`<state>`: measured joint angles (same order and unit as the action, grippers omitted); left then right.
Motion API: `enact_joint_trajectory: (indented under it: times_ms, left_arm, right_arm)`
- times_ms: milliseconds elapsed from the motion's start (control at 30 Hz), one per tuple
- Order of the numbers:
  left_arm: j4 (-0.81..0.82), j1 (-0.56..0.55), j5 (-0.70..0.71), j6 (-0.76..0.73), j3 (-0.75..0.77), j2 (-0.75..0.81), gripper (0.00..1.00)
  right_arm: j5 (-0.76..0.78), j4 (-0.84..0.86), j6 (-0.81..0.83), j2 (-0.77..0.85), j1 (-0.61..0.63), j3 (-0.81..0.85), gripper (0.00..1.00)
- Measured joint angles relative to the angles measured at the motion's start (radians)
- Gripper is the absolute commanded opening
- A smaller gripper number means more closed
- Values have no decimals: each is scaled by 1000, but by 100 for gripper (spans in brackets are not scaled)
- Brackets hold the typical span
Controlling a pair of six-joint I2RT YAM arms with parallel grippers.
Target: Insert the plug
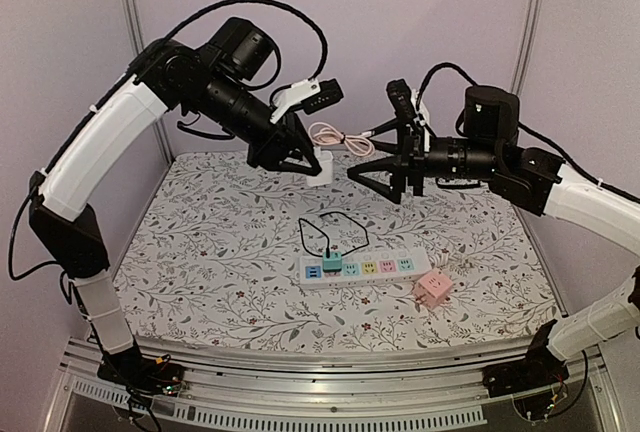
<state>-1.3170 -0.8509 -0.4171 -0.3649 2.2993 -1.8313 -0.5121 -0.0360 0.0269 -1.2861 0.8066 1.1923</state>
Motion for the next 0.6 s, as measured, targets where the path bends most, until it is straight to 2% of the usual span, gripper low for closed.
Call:
enact_joint_trajectory:
  times_ms: [167,367,600]
  left_arm:
    - [-11,-26,-18,-18,4,-12,0]
    - [-16,-31,-24,-17,16,-16,0]
    - [-17,-31,-25,-18,26,-17,0]
  right_arm:
    - [-85,-26,12,-105,0,104,72]
    - [-188,-45,23,-183,0,126,51]
    - [-254,-53,27,-205,0,127,45]
